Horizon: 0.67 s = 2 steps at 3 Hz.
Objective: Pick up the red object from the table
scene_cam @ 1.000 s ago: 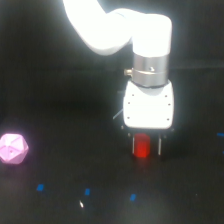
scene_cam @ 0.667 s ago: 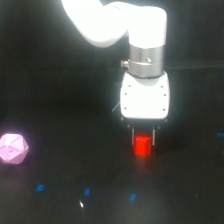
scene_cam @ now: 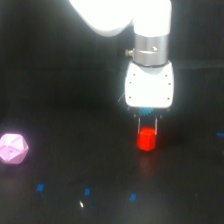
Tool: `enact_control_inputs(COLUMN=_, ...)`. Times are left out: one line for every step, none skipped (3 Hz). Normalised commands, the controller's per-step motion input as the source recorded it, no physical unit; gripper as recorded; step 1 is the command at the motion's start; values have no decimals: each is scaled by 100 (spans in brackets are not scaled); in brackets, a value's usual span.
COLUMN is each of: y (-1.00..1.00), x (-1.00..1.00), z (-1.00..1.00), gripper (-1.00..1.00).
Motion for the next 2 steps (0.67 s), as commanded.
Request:
enact_control_inputs(y=100, x=14, z=100, gripper=-100)
enact_control_inputs(y=100, x=54, z=96, gripper=-86)
